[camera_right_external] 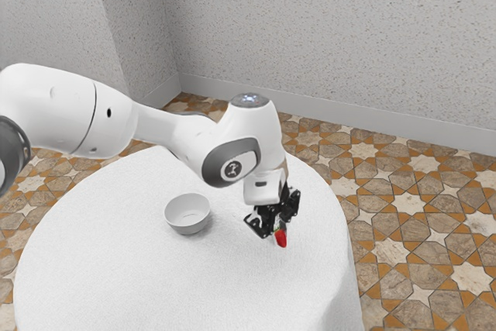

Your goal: Take strawberry from the bowl

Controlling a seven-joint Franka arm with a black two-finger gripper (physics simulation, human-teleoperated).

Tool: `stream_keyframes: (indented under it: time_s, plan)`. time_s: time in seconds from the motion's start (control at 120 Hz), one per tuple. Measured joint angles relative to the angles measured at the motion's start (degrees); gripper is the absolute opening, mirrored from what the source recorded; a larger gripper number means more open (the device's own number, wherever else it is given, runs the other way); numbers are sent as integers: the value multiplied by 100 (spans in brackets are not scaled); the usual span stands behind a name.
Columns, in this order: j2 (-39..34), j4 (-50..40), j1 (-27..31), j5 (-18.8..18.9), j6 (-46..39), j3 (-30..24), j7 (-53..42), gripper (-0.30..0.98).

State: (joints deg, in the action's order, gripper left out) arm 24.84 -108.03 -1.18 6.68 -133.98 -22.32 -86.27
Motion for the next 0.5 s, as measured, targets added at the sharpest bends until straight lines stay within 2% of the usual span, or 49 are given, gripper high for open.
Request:
stream_keyframes:
  time_s: [0.1, 0.208, 0.325, 0.367, 0.417, 0.45, 0.5]
  plan:
    - [-64, -21, 21, -3, 14, 2, 52, 33]
    - [-345, -459, 25, -34, 69, 1, 237, 47]
    - [-2184, -729, 383, -65, 913, 76, 884, 56]
    - [-2744, -580, 130, -56, 1319, 627, 1163, 58]
    - [-3096, -168, -413, -73, 1804, 1626, 1467, 61]
    - [-3154, 100, -339, -142, 2153, 2017, 1658, 62]
    - [-3178, 497, -124, -188, 2651, 2295, 1921, 63]
